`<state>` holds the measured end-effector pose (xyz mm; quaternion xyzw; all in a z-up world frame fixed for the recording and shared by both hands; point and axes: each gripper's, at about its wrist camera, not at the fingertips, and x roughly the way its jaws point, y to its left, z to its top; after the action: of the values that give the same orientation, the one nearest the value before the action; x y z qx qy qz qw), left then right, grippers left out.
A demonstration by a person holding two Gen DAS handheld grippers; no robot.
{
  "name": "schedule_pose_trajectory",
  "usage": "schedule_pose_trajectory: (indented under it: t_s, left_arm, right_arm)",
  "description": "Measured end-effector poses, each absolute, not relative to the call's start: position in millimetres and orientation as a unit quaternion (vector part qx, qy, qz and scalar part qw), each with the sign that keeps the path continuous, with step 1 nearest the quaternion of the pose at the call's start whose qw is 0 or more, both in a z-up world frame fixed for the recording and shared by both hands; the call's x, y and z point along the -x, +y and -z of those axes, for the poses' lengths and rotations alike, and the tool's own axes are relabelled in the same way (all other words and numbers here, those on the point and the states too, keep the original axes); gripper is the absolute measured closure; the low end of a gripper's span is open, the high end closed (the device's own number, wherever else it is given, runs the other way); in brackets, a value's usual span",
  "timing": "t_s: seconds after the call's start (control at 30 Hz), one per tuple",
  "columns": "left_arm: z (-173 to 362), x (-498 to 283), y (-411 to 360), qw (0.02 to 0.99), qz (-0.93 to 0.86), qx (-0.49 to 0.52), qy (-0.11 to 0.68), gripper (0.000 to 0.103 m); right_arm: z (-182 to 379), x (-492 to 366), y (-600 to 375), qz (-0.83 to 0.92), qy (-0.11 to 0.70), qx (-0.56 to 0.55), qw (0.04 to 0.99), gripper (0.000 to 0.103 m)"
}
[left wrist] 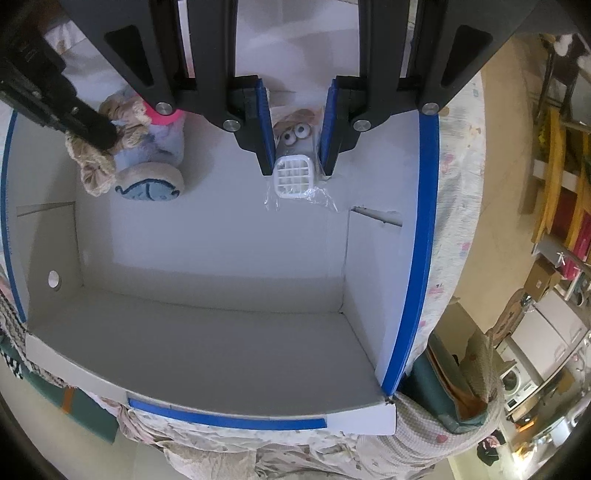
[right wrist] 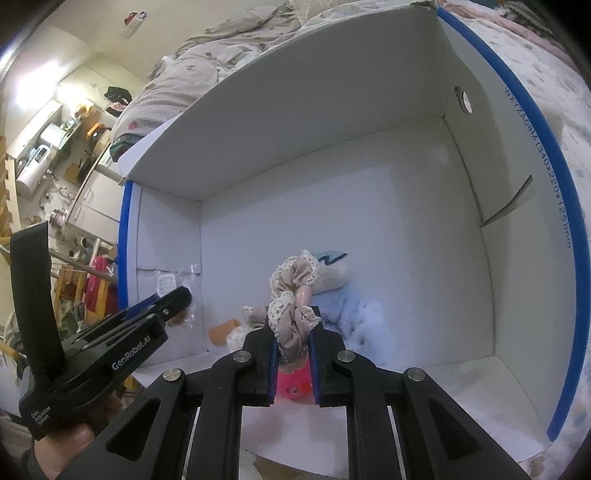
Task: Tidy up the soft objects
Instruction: 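Open both tools to release the bagged item and scrunchie in the box, then withdraw both tools up out of the box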
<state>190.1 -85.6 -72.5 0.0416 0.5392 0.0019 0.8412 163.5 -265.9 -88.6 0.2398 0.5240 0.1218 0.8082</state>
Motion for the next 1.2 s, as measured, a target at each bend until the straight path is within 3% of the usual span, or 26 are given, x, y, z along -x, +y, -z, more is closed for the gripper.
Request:
schedule_pose_trajectory:
  t_s: [0.2,0.27,0.3,0.37,0.4,0.43,0.5,0.63,1.2]
  left_arm:
    - [70,-185,-92,0.842,-0.003,-0.048,0.537,0.081]
    - [71,-184,-94,0.839,0.004,-0.053,0.542,0.076]
    - [71,-183,-96,0.838,0.007,-0.056,0.543,0.071]
    - [69,-181,-99,0.839,0.006,-0.068,0.540,0.044]
    - [66,-179,-100,0.843,0.005,-0.072,0.534,0.040]
    - [63,-176,-101,0.846,0.006,-0.072,0.528,0.038]
    - [59,-172,-102,0.848,0.012,-0.073,0.524,0.037]
    - [52,-164,-101,0.851,0.014,-0.081,0.520,0.037]
    - [34,-122,-80,0.861,0.036,-0.060,0.504,0.037]
  right_arm:
    - [88,-163,-270,-0.115,0.522,-0.243,0.810,0.087]
    - [88,-161,-275,-0.106,0.521,-0.249,0.810,0.081]
    - [88,-161,-276,-0.099,0.520,-0.250,0.810,0.075]
    - [87,-160,-280,-0.094,0.518,-0.261,0.810,0.052]
    - [86,-159,-282,-0.093,0.513,-0.269,0.810,0.028]
    - [84,-158,-284,-0.091,0.506,-0.276,0.812,0.020]
    - [80,-157,-287,-0.086,0.501,-0.276,0.816,0.019]
    - [74,-151,-288,-0.079,0.490,-0.271,0.824,0.000]
    - [52,-114,-274,-0.080,0.471,-0.213,0.853,0.000]
